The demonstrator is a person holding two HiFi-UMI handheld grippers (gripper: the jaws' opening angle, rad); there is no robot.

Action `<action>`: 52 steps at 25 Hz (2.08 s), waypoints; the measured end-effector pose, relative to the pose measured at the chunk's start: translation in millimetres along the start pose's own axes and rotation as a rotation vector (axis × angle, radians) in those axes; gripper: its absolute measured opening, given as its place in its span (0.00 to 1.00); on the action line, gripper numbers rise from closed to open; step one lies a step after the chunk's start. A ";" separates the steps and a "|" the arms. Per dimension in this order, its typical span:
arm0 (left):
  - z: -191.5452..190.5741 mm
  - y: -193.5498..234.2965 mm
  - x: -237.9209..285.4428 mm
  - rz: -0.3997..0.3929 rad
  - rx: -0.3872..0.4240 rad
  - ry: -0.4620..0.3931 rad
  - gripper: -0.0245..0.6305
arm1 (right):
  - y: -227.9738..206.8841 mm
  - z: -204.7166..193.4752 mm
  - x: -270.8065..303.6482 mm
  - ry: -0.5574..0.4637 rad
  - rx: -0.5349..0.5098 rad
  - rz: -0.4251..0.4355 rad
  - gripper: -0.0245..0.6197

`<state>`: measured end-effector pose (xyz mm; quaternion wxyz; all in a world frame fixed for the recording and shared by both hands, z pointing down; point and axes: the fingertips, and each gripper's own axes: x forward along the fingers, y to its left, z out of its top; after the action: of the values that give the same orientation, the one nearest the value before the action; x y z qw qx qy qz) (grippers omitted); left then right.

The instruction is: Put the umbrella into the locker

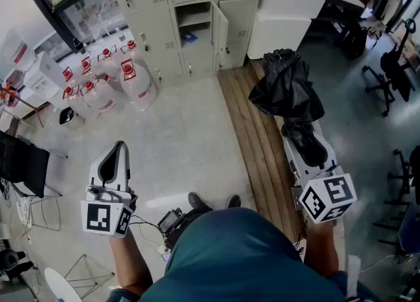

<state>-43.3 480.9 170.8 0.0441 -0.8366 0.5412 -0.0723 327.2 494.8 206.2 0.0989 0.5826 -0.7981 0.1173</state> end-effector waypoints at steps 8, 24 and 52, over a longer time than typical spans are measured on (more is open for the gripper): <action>-1.6 0.0 -5.0 -0.003 -0.002 0.013 0.07 | 5.2 2.6 -2.4 0.003 0.010 0.013 0.36; -17.2 37.1 10.3 -0.038 -0.015 0.018 0.07 | 34.3 6.5 34.7 0.007 0.054 0.028 0.36; -63.3 169.3 47.2 0.013 -0.074 0.064 0.07 | 114.7 47.6 212.4 0.041 0.019 0.155 0.36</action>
<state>-187.1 368.6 210.9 -0.0040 -0.8313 0.5502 -0.0788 152.8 321.5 215.1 0.1004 0.5173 -0.8376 0.1443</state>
